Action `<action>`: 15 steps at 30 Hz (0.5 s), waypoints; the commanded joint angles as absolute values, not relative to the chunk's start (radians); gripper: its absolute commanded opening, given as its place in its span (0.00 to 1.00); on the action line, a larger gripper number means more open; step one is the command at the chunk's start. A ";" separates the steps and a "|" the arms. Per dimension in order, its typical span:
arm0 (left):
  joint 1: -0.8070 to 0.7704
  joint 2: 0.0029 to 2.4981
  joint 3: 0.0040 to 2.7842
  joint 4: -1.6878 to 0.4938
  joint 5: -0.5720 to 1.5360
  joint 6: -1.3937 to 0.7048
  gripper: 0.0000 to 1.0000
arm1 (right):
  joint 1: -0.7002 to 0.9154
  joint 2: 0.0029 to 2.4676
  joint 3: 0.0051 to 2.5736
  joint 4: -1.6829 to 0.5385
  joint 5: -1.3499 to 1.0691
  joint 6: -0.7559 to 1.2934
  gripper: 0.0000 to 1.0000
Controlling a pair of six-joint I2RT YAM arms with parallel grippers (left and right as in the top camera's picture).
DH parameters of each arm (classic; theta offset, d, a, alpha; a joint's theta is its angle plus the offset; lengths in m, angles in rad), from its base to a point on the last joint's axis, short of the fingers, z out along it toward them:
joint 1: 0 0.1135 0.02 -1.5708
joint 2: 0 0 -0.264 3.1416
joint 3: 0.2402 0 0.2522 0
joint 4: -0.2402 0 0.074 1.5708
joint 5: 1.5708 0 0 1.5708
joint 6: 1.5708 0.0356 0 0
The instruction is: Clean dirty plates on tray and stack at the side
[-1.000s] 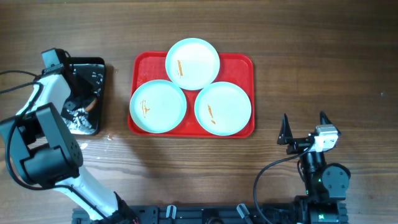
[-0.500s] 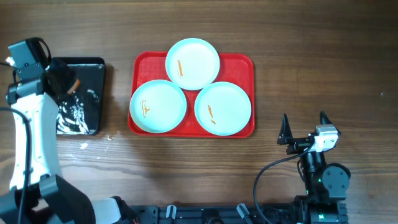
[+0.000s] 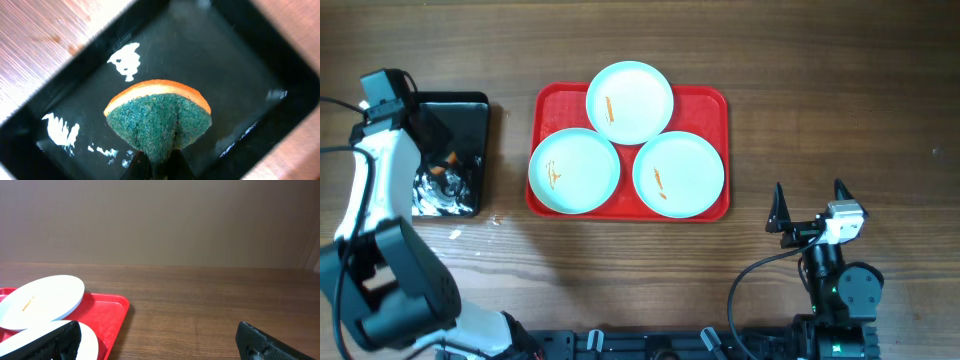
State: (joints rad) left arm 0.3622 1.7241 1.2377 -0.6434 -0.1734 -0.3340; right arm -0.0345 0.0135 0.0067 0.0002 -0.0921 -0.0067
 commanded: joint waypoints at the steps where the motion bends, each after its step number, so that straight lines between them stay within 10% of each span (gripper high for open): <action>1: 0.368 1.550 1.244 -0.606 -0.192 -0.317 0.04 | -0.036 0.007 0.006 0.002 -0.082 -0.024 1.00; 15: 0.360 1.607 1.243 -0.549 -0.488 -0.178 0.04 | -0.036 0.007 0.006 0.002 -0.082 -0.024 1.00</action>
State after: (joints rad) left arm 0.3622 1.6192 1.2381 -0.5694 -0.3866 -0.2920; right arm -0.0345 0.0135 0.0067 0.0002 -0.0917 -0.0067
